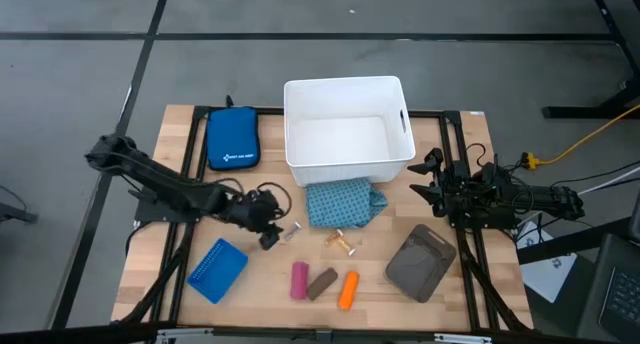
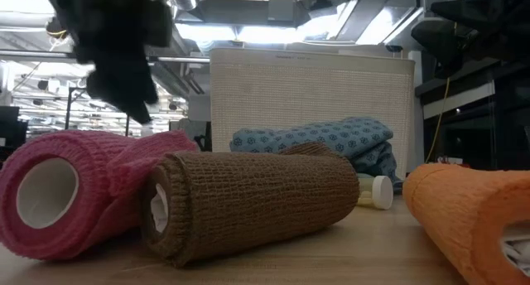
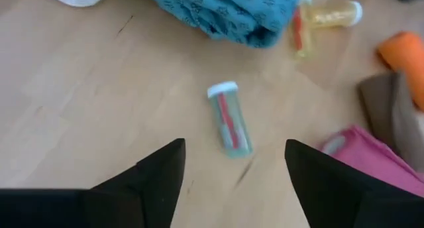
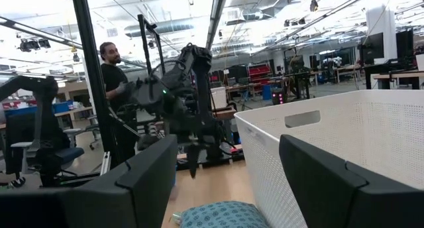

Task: Pick & Place Medicine items
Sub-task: Put the blue pill bottle into the blue basket

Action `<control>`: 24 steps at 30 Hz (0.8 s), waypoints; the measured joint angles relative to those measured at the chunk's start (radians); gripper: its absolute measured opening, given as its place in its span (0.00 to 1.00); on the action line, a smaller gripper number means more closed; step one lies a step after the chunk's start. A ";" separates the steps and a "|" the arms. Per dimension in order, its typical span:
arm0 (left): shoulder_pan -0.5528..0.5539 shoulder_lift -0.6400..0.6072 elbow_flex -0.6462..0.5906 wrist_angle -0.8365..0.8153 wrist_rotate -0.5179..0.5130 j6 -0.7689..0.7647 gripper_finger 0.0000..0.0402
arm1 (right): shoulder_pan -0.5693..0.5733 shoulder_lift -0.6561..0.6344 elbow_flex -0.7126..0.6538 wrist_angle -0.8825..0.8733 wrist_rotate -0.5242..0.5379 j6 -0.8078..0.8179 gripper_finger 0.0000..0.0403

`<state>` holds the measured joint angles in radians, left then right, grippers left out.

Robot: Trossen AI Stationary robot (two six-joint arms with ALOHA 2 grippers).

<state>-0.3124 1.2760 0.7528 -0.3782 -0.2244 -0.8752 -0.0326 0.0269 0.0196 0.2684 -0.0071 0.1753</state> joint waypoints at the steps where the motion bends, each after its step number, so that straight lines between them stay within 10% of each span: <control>1: 0.011 0.023 0.000 0.025 0.009 0.000 0.66 | 0.000 0.000 0.000 0.000 0.000 0.000 0.66; 7: 0.048 0.140 0.011 0.144 0.043 0.026 0.66 | 0.000 0.000 0.000 0.000 0.000 -0.006 0.66; 24: 0.081 0.477 0.409 -0.214 -0.048 0.077 0.66 | 0.000 0.000 0.000 0.000 -0.004 0.004 0.66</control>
<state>-0.2316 1.7532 1.1620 -0.5925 -0.2727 -0.7979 -0.0330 0.0269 0.0196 0.2684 -0.0113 0.1797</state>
